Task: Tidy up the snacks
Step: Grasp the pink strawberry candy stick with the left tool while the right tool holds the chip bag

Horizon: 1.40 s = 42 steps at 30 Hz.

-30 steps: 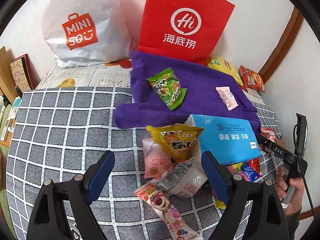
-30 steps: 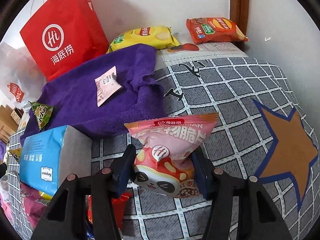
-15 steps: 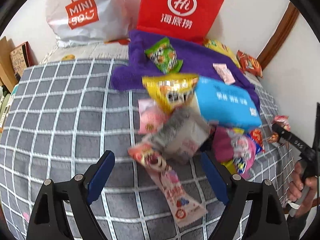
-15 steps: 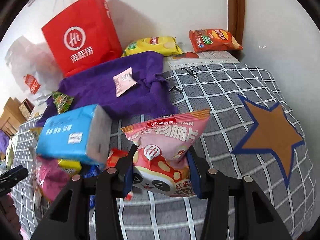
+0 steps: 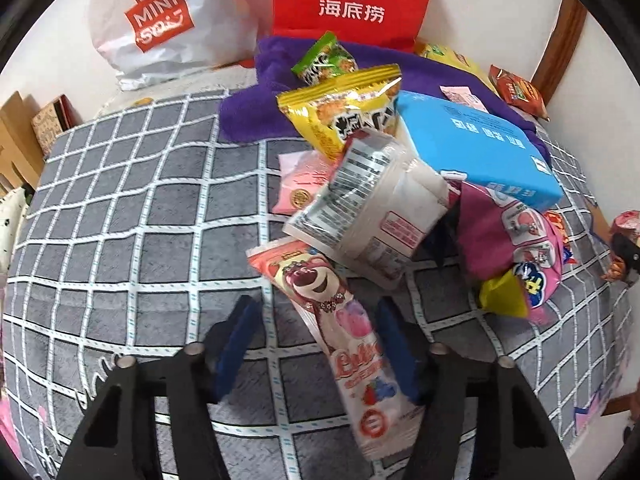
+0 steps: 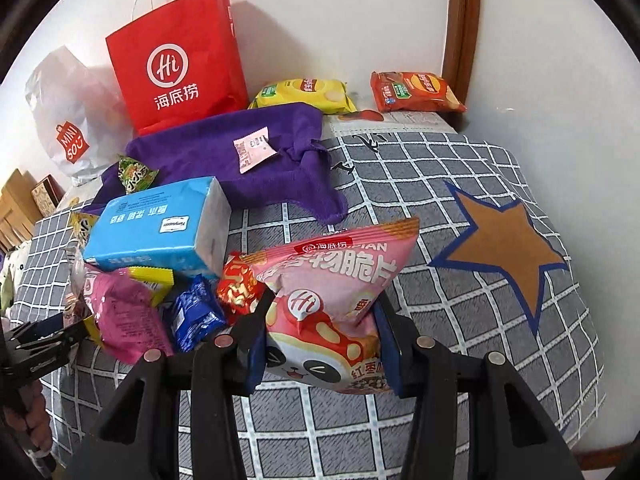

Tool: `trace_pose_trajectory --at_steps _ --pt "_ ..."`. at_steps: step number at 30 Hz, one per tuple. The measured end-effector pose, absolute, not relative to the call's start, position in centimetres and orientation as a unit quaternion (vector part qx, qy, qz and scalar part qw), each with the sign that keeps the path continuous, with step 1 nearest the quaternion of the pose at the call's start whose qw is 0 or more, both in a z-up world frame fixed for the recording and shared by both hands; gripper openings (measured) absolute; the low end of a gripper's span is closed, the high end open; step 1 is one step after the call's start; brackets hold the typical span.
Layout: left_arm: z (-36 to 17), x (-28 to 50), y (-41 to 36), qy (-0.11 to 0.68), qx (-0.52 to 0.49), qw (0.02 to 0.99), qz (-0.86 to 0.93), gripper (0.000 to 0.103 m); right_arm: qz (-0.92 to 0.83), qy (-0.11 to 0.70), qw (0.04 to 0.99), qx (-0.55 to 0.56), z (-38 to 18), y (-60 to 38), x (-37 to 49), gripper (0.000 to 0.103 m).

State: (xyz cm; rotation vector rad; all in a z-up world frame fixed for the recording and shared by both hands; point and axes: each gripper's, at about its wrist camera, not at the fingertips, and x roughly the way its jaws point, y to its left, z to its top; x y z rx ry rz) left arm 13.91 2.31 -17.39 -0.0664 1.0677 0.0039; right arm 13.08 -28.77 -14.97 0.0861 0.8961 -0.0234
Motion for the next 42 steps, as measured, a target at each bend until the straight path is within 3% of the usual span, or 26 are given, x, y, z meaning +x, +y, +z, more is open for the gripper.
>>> trace_pose_trajectory --at_steps 2,6,42 --pt "-17.3 13.8 2.5 0.509 -0.024 0.861 0.004 0.038 -0.012 0.433 0.9 0.04 -14.8 -28.5 12.9 0.046" --pt "-16.9 13.4 3.3 0.508 -0.037 0.861 -0.006 0.026 -0.008 0.434 0.9 0.04 -14.7 -27.6 12.7 0.046" --pt "-8.5 12.1 4.3 0.436 -0.077 0.895 -0.048 0.024 0.056 0.418 0.906 0.042 -11.0 -23.9 12.4 0.046"
